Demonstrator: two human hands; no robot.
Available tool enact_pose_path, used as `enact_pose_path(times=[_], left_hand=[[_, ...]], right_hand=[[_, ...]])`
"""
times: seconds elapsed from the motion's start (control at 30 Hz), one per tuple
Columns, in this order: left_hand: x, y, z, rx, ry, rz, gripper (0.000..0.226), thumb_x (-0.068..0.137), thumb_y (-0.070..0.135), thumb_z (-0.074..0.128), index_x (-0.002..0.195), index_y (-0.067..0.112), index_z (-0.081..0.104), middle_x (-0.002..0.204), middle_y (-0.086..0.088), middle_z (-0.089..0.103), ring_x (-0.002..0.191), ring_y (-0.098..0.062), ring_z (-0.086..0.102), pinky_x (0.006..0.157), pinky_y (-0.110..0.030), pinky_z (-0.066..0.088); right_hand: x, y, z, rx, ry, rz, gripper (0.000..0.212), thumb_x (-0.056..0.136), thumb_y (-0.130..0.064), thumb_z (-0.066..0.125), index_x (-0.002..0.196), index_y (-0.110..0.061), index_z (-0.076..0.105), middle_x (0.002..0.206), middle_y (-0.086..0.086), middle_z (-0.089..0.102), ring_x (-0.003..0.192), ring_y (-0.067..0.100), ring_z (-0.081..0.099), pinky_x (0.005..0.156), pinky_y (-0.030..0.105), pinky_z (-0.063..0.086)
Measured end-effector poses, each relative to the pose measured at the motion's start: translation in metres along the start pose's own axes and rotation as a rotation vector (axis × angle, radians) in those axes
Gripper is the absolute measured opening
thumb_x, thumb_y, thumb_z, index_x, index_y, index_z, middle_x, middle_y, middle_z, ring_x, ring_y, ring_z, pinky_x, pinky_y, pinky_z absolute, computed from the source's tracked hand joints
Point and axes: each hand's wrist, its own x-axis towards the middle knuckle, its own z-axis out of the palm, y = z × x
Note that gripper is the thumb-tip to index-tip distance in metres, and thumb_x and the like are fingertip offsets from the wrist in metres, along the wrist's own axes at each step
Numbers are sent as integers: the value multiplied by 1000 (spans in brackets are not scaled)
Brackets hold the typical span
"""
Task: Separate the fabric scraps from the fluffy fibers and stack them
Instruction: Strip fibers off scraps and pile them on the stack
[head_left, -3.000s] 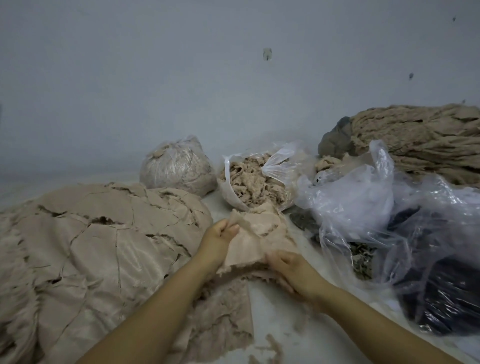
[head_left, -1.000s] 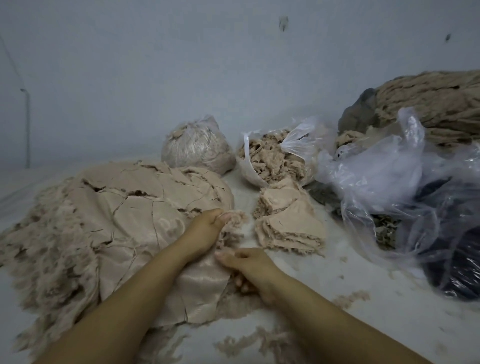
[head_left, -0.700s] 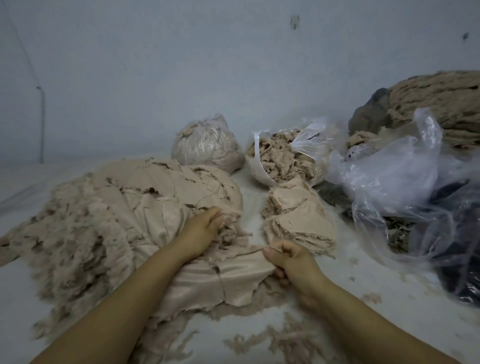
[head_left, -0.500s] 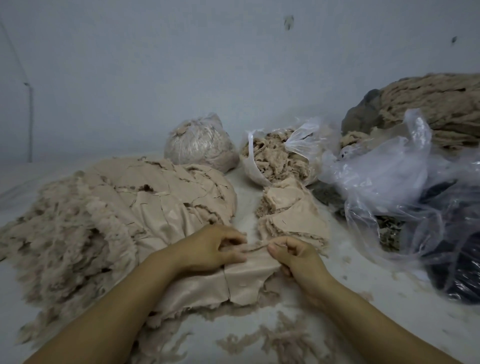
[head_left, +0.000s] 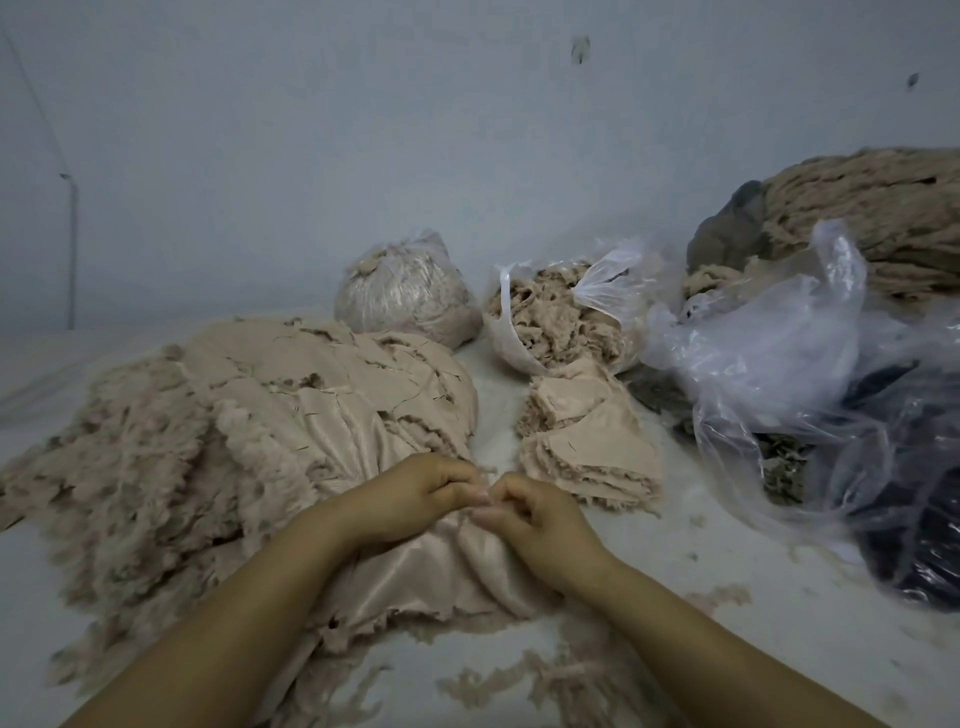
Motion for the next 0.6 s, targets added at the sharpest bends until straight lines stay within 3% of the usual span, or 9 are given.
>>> enact_pose_path(times=[0.07,0.17,0.23,0.33,0.43,0.5,0.6], left_hand=[[-6,-11,-5,-7,63,-49,35,96,18,53,61,23,49,57,16,49,57,3,44,63,-16,37],[-15,-28,-11,15,105,-132,33,95,24,53,64,15,53,62,10,47,60,-3,43,68,-26,39],[-14,-23,-5,6,86,-137,41,93,41,50,73,6,59,69,5,54,65,-6,50,72,-28,43],[-4,6,20,-228,35,-119,46,85,59,55,81,14,62,77,1,61,73,-15,56,74,-35,46],[9,29,51,-549,151,-172,26,83,39,69,90,13,67,85,-5,72,80,-16,66,73,-33,53],[15,34,64,-742,245,-218,23,90,24,62,90,1,66,87,-11,70,82,-22,65,74,-31,51],[16,32,65,-725,255,-295,34,95,24,54,99,-9,63,94,-19,63,88,-25,55,81,-38,43]], right_hand=[[3,7,-6,29,121,17,24,90,-17,63,68,-20,54,60,-17,55,59,-6,47,60,12,35],[0,20,-25,155,251,140,30,92,-18,60,64,-15,51,55,-11,46,54,2,41,52,13,33],[-3,23,-31,315,264,218,33,92,-21,60,60,-19,53,53,-10,52,54,7,47,52,14,38],[-1,16,-25,445,233,220,27,91,-22,62,65,-20,66,65,-1,66,63,14,59,62,26,48],[1,9,-18,507,227,190,18,89,-21,64,75,-20,75,78,7,74,73,16,67,69,32,54],[1,11,-20,422,302,168,17,89,-22,65,75,-19,75,78,4,74,74,13,66,72,31,52],[-3,20,-28,241,325,148,18,85,-23,69,69,-25,76,75,-5,74,73,7,65,73,27,50]])
